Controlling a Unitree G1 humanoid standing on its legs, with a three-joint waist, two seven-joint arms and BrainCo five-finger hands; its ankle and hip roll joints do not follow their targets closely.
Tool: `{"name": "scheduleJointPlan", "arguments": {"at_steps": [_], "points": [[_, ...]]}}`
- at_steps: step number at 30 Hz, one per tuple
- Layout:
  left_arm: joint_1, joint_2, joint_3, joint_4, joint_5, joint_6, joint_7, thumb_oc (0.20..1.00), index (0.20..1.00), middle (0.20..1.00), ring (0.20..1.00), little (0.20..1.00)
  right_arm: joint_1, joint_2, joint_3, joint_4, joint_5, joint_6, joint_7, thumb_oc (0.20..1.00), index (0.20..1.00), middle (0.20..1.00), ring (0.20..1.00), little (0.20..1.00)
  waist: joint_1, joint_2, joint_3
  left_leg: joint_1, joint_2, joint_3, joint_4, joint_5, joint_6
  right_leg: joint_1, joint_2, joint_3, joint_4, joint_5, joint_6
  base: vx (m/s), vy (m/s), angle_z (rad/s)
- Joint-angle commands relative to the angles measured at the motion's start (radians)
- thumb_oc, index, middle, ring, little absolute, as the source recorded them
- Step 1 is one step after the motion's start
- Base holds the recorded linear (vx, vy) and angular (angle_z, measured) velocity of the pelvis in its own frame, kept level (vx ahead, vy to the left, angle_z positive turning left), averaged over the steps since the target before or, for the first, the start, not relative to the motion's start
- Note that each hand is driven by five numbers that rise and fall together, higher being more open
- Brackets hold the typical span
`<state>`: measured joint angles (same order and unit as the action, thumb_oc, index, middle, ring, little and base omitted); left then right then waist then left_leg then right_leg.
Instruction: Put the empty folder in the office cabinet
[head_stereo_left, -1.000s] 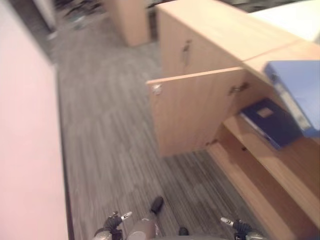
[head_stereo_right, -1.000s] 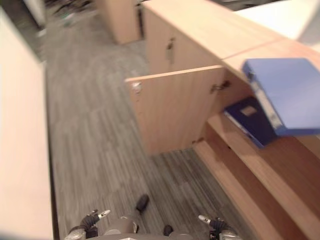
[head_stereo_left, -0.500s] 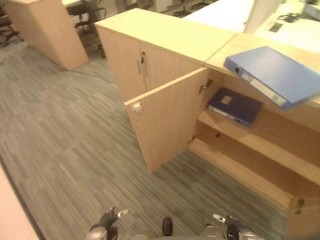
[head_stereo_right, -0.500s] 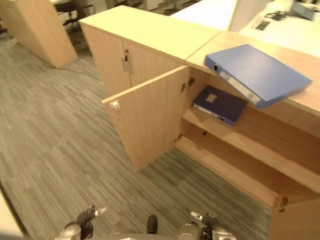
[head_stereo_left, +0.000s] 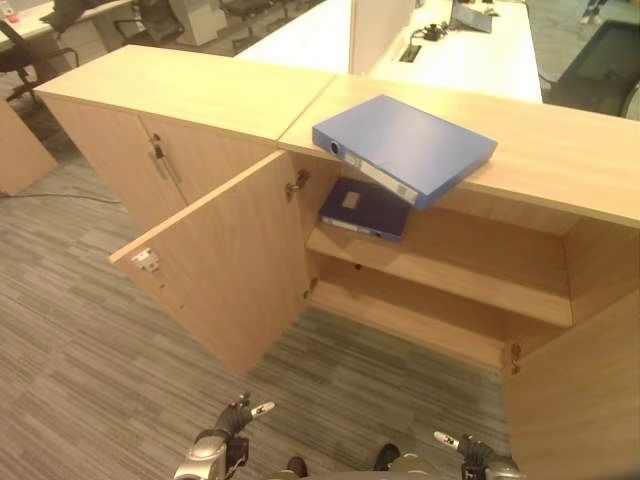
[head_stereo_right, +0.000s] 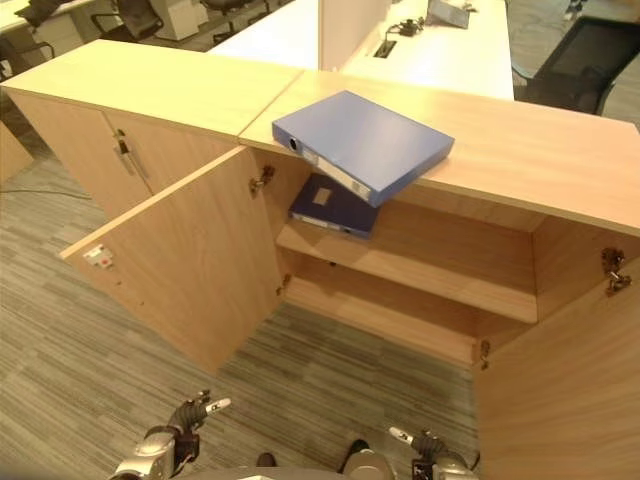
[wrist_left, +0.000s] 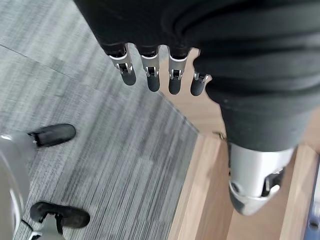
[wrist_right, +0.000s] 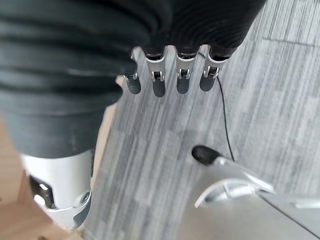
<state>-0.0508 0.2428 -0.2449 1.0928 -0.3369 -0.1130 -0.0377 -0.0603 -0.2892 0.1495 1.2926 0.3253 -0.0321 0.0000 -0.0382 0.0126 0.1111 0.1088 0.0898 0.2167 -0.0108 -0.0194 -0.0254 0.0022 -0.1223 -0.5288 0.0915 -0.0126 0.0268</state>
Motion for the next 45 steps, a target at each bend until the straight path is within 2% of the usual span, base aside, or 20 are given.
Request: {"name": "scheduleJointPlan", "arguments": {"at_steps": [1, 2, 3, 5, 7, 8, 9, 10, 12, 14, 19, 25, 28, 30, 37, 39, 40, 41, 43, 45], "points": [[-0.04, 0.021, -0.013, -0.055, 0.002, -0.013, -0.008, 1.0, 1.0, 1.0, 1.0, 1.0, -0.055, 0.014, 0.02, 0.036, 0.028, -0.003, -0.005, 1.0, 1.0, 1.0, 1.0, 1.0, 0.015, -0.051, 0.022, -0.02, 0.053, 0.045, 0.219, -0.169, -0.032, 0.028, -0.003, 0.096, -0.053, -0.028, 0.068, 0.11, -0.333, -0.55], [-0.032, 0.029, -0.022, -0.12, -0.012, -0.014, -0.003, 1.0, 1.0, 1.0, 1.0, 1.0, -0.052, 0.014, 0.035, 0.033, 0.037, -0.002, -0.009, 1.0, 1.0, 1.0, 1.0, 1.0, 0.028, -0.063, 0.04, -0.088, 0.087, 0.03, 0.414, -0.133, -0.04, 0.052, 0.029, 0.125, -0.064, -0.042, 0.035, 0.07, -0.241, -0.73], [-0.032, 0.03, -0.022, -0.121, -0.012, -0.013, -0.003, 1.0, 1.0, 1.0, 1.0, 1.0, -0.052, 0.014, 0.035, 0.033, 0.037, -0.002, -0.009, 1.0, 1.0, 1.0, 1.0, 1.0, 0.028, -0.062, 0.04, -0.093, 0.092, 0.029, 0.422, -0.136, -0.042, 0.052, 0.032, 0.125, -0.064, -0.043, 0.033, 0.06, -0.208, -0.69], [-0.031, 0.027, -0.023, -0.168, -0.054, -0.016, 0.001, 1.0, 1.0, 1.0, 1.0, 1.0, -0.052, 0.007, 0.036, 0.03, 0.042, 0.002, -0.011, 1.0, 1.0, 1.0, 1.0, 1.0, 0.042, -0.064, 0.058, -0.164, 0.091, -0.031, 0.531, -0.092, -0.038, 0.064, 0.052, 0.144, -0.067, -0.06, 0.012, 0.05, -0.092, -0.8], [-0.015, 0.024, -0.031, -0.251, -0.106, -0.017, 0.006, 1.0, 1.0, 1.0, 1.0, 1.0, -0.042, -0.001, 0.03, 0.035, 0.047, 0.008, -0.02, 1.0, 1.0, 1.0, 1.0, 1.0, 0.06, -0.076, 0.062, -0.224, 0.031, -0.128, 0.429, -0.113, -0.022, 0.077, 0.049, 0.185, -0.069, -0.074, 0.016, 0.11, 0.021, -0.51], [-0.01, 0.027, -0.04, -0.29, -0.116, -0.018, 0.004, 1.0, 1.0, 1.0, 1.0, 1.0, -0.041, -0.004, 0.029, 0.034, 0.048, 0.006, -0.021, 1.0, 1.0, 1.0, 1.0, 1.0, 0.067, -0.082, 0.062, -0.238, -0.007, -0.164, 0.351, -0.078, -0.017, 0.071, 0.041, 0.193, -0.071, -0.062, 0.015, 0.07, 0.086, -0.48], [-0.004, 0.031, -0.044, -0.32, -0.117, -0.02, 0.003, 1.0, 1.0, 1.0, 1.0, 1.0, -0.042, -0.007, 0.032, 0.033, 0.046, 0.004, -0.024, 1.0, 1.0, 1.0, 1.0, 1.0, 0.075, -0.074, 0.062, -0.235, -0.032, -0.213, 0.264, -0.044, -0.026, 0.074, 0.053, 0.21, -0.075, -0.064, 0.017, 0.14, 0.135, -0.71], [0.004, 0.035, -0.058, -0.369, -0.12, -0.02, -0.008, 1.0, 1.0, 1.0, 1.0, 1.0, -0.042, -0.01, 0.036, 0.024, 0.031, -0.002, -0.023, 1.0, 1.0, 1.0, 1.0, 1.0, 0.075, -0.049, 0.051, -0.187, -0.048, -0.29, 0.107, -0.003, -0.035, 0.078, 0.071, 0.24, -0.078, -0.067, 0.024, 0.28, 0.237, -0.94], [0.027, 0.051, -0.066, -0.414, -0.102, -0.018, -0.02, 1.0, 1.0, 1.0, 1.0, 1.0, -0.022, -0.005, 0.022, 0.018, 0.022, 0.006, -0.018, 1.0, 1.0, 1.0, 1.0, 1.0, 0.058, -0.026, 0.024, -0.105, -0.047, -0.27, 0.0, 0.018, -0.026, 0.107, 0.057, 0.253, -0.103, -0.067, 0.035, 0.29, 0.296, -0.9], [0.038, 0.06, -0.065, -0.432, -0.086, -0.016, -0.024, 1.0, 1.0, 1.0, 1.0, 1.0, -0.017, 0.004, 0.028, 0.026, -0.001, 0.013, -0.011, 1.0, 1.0, 1.0, 1.0, 1.0, 0.06, -0.019, 0.016, -0.068, -0.058, -0.258, -0.038, 0.015, -0.013, 0.123, 0.045, 0.265, -0.113, -0.063, 0.046, 0.16, 0.201, -0.42], [0.062, 0.05, -0.04, -0.41, -0.106, 0.007, -0.028, 1.0, 1.0, 1.0, 1.0, 1.0, -0.015, 0.016, 0.028, 0.027, -0.024, 0.024, -0.014, 1.0, 1.0, 1.0, 1.0, 1.0, 0.062, -0.02, 0.004, -0.033, -0.079, -0.243, -0.067, 0.0, 0.011, 0.131, 0.023, 0.286, -0.124, -0.049, 0.071, 0.1, 0.144, 0.04], [0.087, 0.05, -0.001, -0.436, -0.115, 0.015, 0.009, 1.0, 1.0, 1.0, 1.0, 1.0, -0.011, 0.035, 0.013, 0.003, 0.027, 0.022, -0.019, 1.0, 1.0, 1.0, 1.0, 1.0, 0.07, -0.032, -0.006, -0.028, -0.09, -0.24, -0.076, -0.01, 0.024, 0.125, 0.013, 0.298, -0.136, -0.034, 0.085, 0.05, 0.066, -0.02], [0.104, 0.081, 0.038, -0.548, -0.007, 0.017, 0.067, 1.0, 1.0, 1.0, 1.0, 1.0, -0.016, 0.048, -0.013, -0.008, 0.062, 0.023, -0.039, 1.0, 1.0, 1.0, 1.0, 1.0, 0.081, -0.037, -0.008, -0.03, -0.094, -0.245, -0.076, -0.013, 0.027, 0.125, 0.01, 0.295, -0.143, -0.027, 0.09, 0.04, 0.028, -0.05], [0.165, 0.118, 0.087, -0.691, -0.011, 0.023, 0.055, 1.0, 1.0, 1.0, 1.0, 1.0, -0.021, 0.049, -0.028, -0.01, 0.081, 0.029, -0.038, 1.0, 1.0, 1.0, 1.0, 1.0, 0.095, -0.04, -0.005, -0.029, -0.095, -0.25, -0.076, -0.015, 0.029, 0.127, 0.009, 0.291, -0.15, -0.023, 0.093, 0.03, 0.013, -0.07], [0.283, 0.127, 0.213, -0.91, -0.021, 0.011, 0.076, 1.0, 1.0, 1.0, 1.0, 1.0, 0.008, 0.065, -0.049, -0.002, 0.108, 0.039, -0.033, 1.0, 1.0, 1.0, 1.0, 1.0, 0.116, -0.049, -0.005, -0.018, -0.098, -0.26, -0.076, -0.023, 0.029, 0.148, 0.01, 0.276, -0.173, -0.016, 0.093, 0.03, -0.009, 0.03], [0.341, 0.132, 0.318, -1.091, 0.05, -0.033, 0.133, 1.0, 1.0, 1.0, 1.0, 1.0, 0.018, 0.085, -0.062, 0.004, 0.115, 0.034, -0.049, 1.0, 1.0, 1.0, 1.0, 1.0, 0.131, -0.057, -0.002, -0.016, -0.099, -0.266, -0.076, -0.028, 0.027, 0.15, 0.013, 0.27, -0.179, -0.018, 0.092, 0.01, -0.039, 0.12], [0.342, 0.132, 0.318, -1.091, 0.05, -0.032, 0.133, 1.0, 1.0, 1.0, 1.0, 1.0, 0.018, 0.085, -0.062, 0.004, 0.115, 0.034, -0.049, 1.0, 1.0, 1.0, 1.0, 1.0, 0.131, -0.058, -0.002, -0.016, -0.099, -0.266, -0.076, -0.028, 0.027, 0.15, 0.013, 0.27, -0.179, -0.018, 0.092, 0.0, -0.051, 0.12], [0.37, 0.107, 0.375, -1.179, 0.092, -0.067, 0.194, 1.0, 1.0, 1.0, 1.0, 1.0, 0.031, 0.101, -0.061, 0.003, 0.118, 0.028, -0.058, 1.0, 1.0, 1.0, 1.0, 1.0, 0.141, -0.065, 0.002, -0.017, -0.097, -0.269, -0.076, -0.03, 0.025, 0.151, 0.014, 0.265, -0.179, -0.02, 0.092, -0.01, -0.057, 0.05], [0.373, 0.079, 0.428, -1.225, 0.148, -0.113, 0.3, 1.0, 1.0, 1.0, 1.0, 1.0, 0.044, 0.12, -0.056, 0.015, 0.129, 0.028, -0.069, 1.0, 1.0, 1.0, 1.0, 1.0, 0.149, -0.076, 0.002, -0.018, -0.097, -0.272, -0.076, -0.032, 0.022, 0.154, 0.015, 0.259, -0.179, -0.023, 0.092, -0.01, -0.064, 0.05], [0.367, 0.076, 0.441, -1.241, 0.19, -0.127, 0.346, 1.0, 1.0, 1.0, 1.0, 1.0, 0.048, 0.128, -0.049, 0.021, 0.133, 0.027, -0.074, 1.0, 1.0, 1.0, 1.0, 1.0, 0.151, -0.081, 0.003, -0.018, -0.096, -0.273, -0.076, -0.033, 0.021, 0.155, 0.015, 0.257, -0.179, -0.025, 0.092, 0.0, -0.032, 0.09]]}}
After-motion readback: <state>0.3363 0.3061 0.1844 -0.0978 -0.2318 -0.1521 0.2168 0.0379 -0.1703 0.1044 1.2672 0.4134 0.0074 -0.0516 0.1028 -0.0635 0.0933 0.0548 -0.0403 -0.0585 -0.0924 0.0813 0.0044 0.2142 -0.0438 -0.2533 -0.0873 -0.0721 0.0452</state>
